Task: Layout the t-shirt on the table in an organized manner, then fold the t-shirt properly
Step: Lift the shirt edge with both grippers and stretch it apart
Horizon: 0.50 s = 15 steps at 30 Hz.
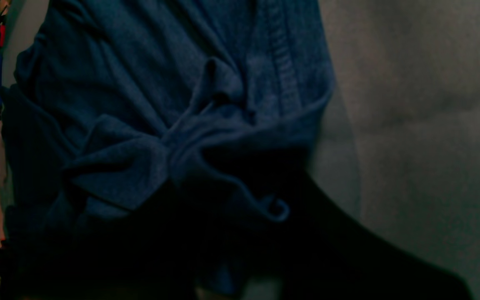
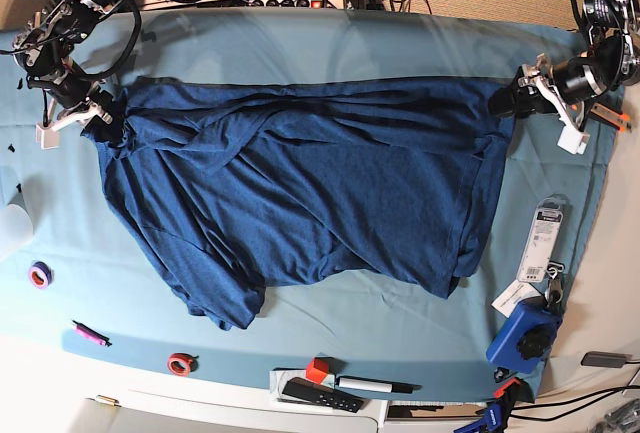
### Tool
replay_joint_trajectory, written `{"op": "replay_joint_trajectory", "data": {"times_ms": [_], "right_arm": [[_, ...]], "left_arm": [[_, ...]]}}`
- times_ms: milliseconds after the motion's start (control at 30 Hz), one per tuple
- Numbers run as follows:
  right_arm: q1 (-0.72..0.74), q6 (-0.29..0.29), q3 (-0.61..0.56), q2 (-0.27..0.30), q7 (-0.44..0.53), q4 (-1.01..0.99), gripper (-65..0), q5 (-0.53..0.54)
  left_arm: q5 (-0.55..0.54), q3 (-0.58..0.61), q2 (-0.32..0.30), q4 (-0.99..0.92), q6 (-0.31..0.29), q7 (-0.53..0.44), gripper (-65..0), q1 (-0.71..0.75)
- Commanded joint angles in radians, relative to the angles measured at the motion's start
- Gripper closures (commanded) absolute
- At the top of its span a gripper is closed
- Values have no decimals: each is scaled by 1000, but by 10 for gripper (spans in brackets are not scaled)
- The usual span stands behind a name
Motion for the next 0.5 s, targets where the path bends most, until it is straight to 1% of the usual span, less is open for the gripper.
{"op": "replay_joint_trajectory", "data": {"times_ms": [0,167,267,300,333,367,400,467], "right_arm": [[6,6,3,17,-4,14,0,-5],[6,6,3,17,-4,14,0,-5],[6,6,3,17,-4,14,0,-5],[6,6,3,17,-4,14,0,-5],[6,6,3,17,-4,14,0,-5],[6,6,3,17,-4,14,0,-5],[6,6,3,17,-5,14,0,-5],[6,7,3,17,-21,14,0,-5]], "left_arm": [[34,3,-16,2,14,44,-204,9],[36,3,-16,2,14,43,-204,8],[60,3,-16,2,15,34,-194,8],[68,3,-16,2,15,31,-159,8],[69,3,-16,2,15,26,-95,8],[68,3,-16,2,14,25,-14,8],[68,3,-16,2,14,19,0,8],[68,3,-17,2,14,8,0,8]]}}
